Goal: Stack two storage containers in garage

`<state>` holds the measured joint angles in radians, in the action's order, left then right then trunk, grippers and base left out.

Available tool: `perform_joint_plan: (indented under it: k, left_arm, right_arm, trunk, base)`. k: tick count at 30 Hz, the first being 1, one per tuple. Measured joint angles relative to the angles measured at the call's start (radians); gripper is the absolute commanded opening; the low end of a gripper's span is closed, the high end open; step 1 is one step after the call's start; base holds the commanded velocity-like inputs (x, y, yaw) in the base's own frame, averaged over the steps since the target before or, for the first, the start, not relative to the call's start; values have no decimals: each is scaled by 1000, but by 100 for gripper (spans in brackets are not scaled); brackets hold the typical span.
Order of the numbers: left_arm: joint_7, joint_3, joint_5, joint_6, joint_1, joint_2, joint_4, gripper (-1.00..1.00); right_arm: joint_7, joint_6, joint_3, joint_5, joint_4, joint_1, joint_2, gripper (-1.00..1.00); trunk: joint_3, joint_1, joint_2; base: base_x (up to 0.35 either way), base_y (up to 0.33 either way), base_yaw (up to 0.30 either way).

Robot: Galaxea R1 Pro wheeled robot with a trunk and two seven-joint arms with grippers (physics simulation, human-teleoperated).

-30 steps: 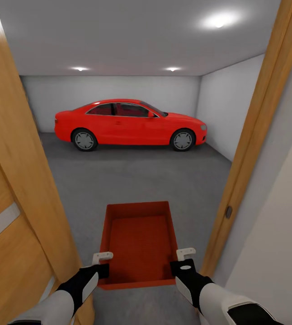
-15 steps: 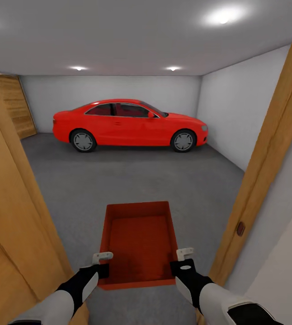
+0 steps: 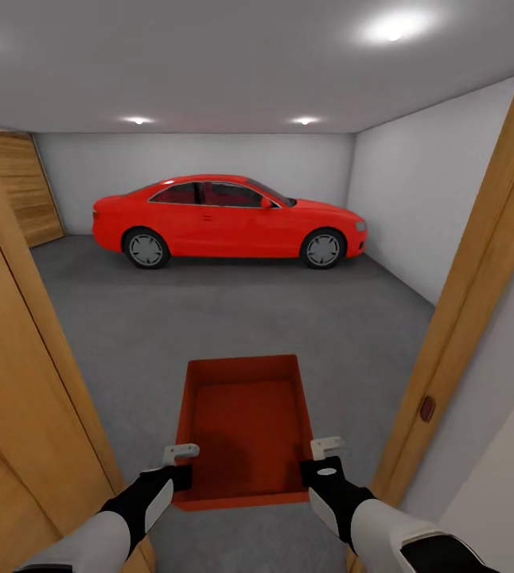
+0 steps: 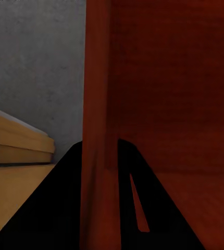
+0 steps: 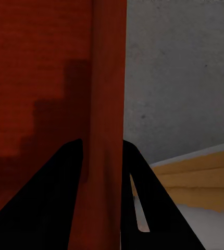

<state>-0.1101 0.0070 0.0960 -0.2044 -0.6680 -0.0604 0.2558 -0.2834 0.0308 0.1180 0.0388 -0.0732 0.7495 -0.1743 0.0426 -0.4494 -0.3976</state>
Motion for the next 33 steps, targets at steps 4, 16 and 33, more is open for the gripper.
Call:
perform_joint_plan:
  k: [4, 16, 33]
  left_arm:
    - [0, -1, 4, 7, 0, 0, -5, -100]
    - [0, 0, 1, 3, 0, 0, -1, -100]
    - [3, 5, -1, 11, 0, 0, -8, -100]
  right_arm:
    - [-1, -1, 4, 0, 0, 0, 0, -100]
    - [0, -1, 1, 0, 0, 0, 0, -100]
    - [-1, -1, 4, 0, 0, 0, 0, -100]
  trunk:
    - [0, 0, 0]
    - [0, 0, 0]
    - [0, 1, 0]
  base:
    - [0, 0, 0]
    - [0, 0, 0]
    - [197, 0, 0]
